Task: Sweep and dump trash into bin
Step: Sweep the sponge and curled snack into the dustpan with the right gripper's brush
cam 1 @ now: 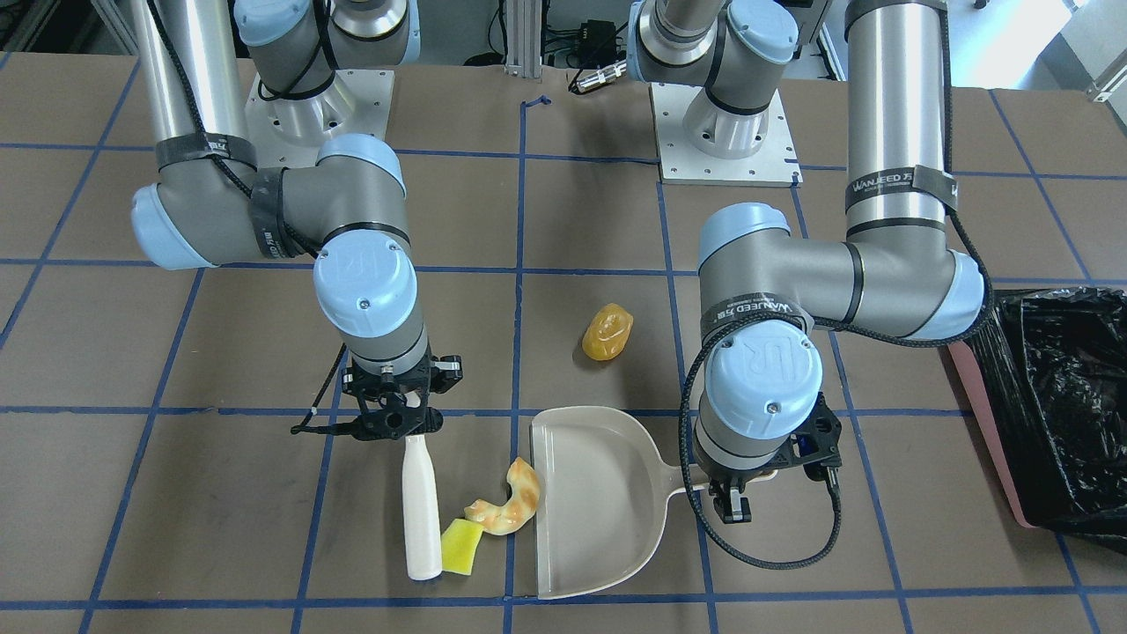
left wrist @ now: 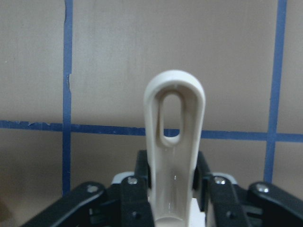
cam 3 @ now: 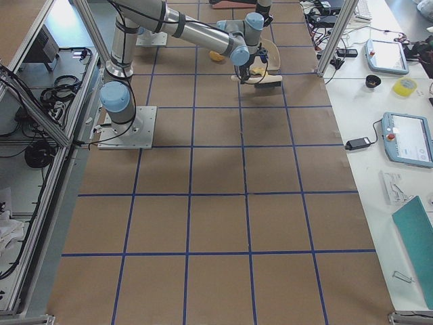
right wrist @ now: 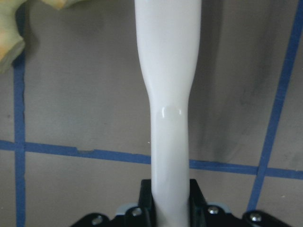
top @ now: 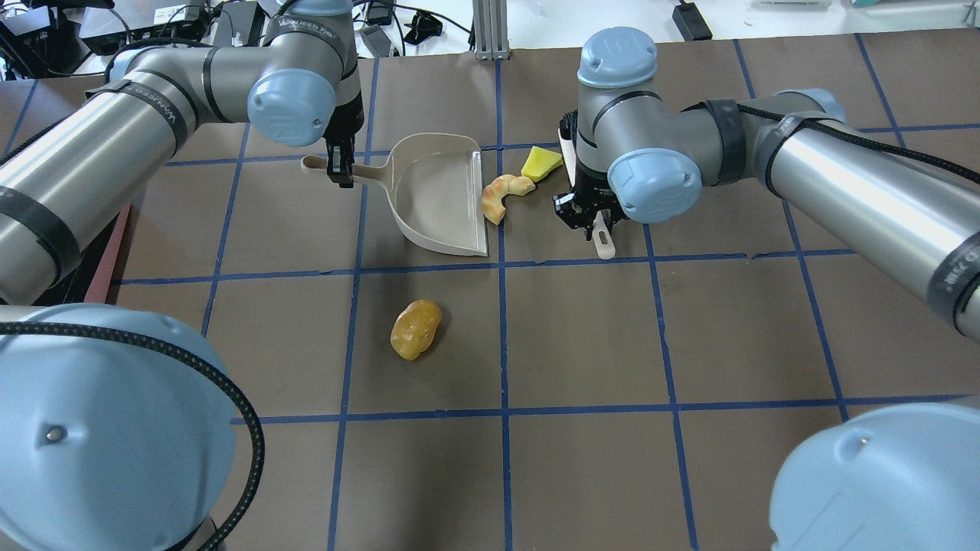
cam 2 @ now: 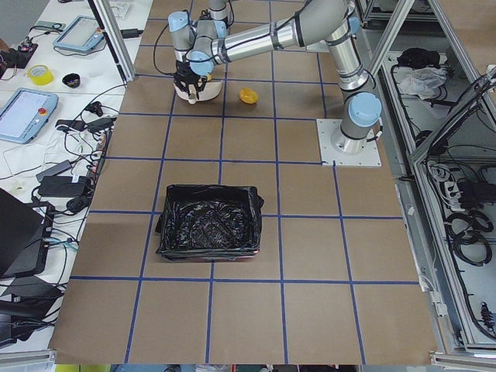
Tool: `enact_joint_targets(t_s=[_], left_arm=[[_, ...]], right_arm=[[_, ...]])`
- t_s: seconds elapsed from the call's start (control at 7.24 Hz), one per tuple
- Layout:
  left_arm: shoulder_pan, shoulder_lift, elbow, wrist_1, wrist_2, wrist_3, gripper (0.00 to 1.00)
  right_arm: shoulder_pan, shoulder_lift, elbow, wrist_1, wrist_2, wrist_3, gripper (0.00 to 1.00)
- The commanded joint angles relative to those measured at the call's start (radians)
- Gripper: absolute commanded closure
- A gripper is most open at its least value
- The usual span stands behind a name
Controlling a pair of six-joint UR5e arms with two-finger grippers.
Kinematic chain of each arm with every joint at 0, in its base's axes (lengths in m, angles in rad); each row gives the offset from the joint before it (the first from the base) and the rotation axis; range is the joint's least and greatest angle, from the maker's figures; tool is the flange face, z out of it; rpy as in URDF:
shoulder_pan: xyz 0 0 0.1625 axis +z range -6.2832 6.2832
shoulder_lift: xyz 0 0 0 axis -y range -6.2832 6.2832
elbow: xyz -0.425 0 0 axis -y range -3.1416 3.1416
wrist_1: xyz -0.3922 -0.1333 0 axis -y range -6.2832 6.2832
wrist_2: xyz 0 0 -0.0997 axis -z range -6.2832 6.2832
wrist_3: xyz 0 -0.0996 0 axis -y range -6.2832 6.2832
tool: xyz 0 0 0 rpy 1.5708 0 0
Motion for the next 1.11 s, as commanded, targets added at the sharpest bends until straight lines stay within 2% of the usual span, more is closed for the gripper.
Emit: enact_joint_targets(t_s=[0.0, 0.28, 0.55, 0.97], left_arm=[[-0.002, 0.001, -0.001, 0.003, 0.000, 0.003, 1.00], [-0.002, -0.007, -0.003, 0.006, -0.027, 0.008, 1.00], [-0.002, -0.021, -0.006, 0.042, -0.081, 0.015, 1.00], [-0.001, -0.033, -0.038, 0.093, -0.144, 0.037, 1.00]], right_arm=[[0.032, 0.001, -0.006, -0.001, 0.080, 0.049, 0.84], [0.090, 0.004, -0.007, -0.002, 0.086, 0.148, 0.84], [0.134, 0.004, -0.007, -0.004, 0.143, 0.237, 0.84], [0.145, 0.008, -0.009, -0.040, 0.201, 0.331, 0.84]])
